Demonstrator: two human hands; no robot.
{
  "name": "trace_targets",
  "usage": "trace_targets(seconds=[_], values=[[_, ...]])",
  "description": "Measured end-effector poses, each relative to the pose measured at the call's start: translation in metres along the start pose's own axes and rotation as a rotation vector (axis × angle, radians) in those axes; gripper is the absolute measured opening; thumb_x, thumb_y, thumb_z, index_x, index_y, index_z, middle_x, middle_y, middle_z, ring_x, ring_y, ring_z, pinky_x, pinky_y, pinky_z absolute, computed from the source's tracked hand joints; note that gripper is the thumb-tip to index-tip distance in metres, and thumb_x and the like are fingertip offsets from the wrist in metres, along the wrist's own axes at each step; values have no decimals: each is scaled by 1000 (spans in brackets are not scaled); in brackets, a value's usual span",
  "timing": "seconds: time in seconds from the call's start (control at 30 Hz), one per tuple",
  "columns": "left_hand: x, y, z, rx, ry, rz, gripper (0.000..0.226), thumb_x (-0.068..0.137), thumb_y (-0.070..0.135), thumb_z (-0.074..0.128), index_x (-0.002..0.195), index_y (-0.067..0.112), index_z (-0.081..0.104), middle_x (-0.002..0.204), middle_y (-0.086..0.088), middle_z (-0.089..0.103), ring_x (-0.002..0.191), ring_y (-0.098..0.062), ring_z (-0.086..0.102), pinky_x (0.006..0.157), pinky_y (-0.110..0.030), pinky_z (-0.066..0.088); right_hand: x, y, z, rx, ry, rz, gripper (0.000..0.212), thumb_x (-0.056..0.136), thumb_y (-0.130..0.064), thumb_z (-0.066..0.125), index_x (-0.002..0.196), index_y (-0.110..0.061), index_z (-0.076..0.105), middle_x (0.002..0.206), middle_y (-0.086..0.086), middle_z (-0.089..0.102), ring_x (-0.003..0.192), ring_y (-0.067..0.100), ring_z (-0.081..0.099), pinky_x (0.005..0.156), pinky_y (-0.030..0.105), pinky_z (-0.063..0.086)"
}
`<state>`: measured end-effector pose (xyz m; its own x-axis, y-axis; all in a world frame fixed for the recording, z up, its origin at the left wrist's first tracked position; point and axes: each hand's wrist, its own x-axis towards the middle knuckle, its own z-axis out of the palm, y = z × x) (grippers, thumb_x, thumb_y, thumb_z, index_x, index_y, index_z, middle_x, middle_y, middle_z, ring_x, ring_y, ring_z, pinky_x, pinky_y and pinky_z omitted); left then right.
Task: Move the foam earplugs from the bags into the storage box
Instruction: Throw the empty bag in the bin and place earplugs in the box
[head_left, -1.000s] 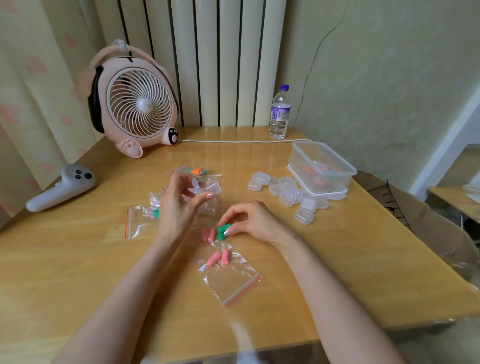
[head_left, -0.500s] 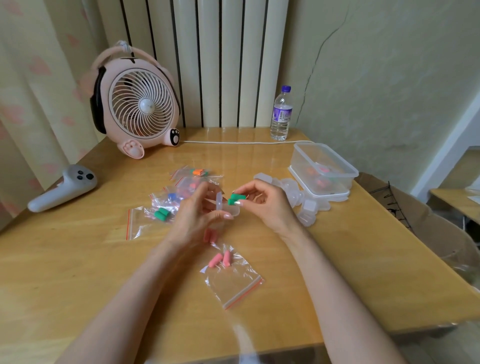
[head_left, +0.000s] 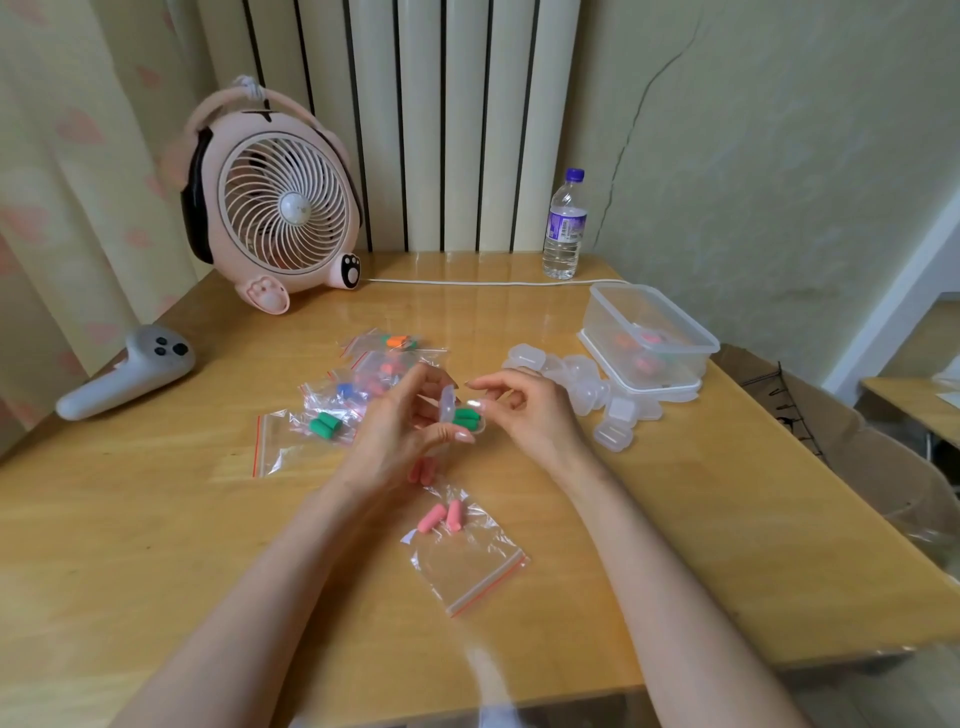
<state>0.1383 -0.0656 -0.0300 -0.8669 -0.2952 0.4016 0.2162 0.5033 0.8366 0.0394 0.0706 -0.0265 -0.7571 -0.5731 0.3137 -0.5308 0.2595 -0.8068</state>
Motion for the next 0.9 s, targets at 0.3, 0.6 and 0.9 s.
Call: trace_targets(seconds=[0.3,0.6,0.9], values=[[3,-13,1,194,-33,87,51,59,36,84,103,23,63,99,3,49,81,0,53,68,-9,42,-6,-13,3,419,-204,226,29,86,-15,67,113,-12,59,92,18,70,72,21,64,66,31,51],[5,-26,-8,693,281,128,24,79,29,65,98,15,67,99,-2,66,96,-29,53,73,-28,29,-4,-11,-6,494,-76,202,28,82,2,66,106,-10,60,75,12,66,60,21,65,53,19,50],[3,-23,1,928,168,-18,14,85,21,59,94,12,67,94,-11,69,94,-32,57,78,-35,35,-4,-8,0,438,-33,214,15,85,2,61,92,-10,63,73,7,63,55,14,56,48,17,46]])
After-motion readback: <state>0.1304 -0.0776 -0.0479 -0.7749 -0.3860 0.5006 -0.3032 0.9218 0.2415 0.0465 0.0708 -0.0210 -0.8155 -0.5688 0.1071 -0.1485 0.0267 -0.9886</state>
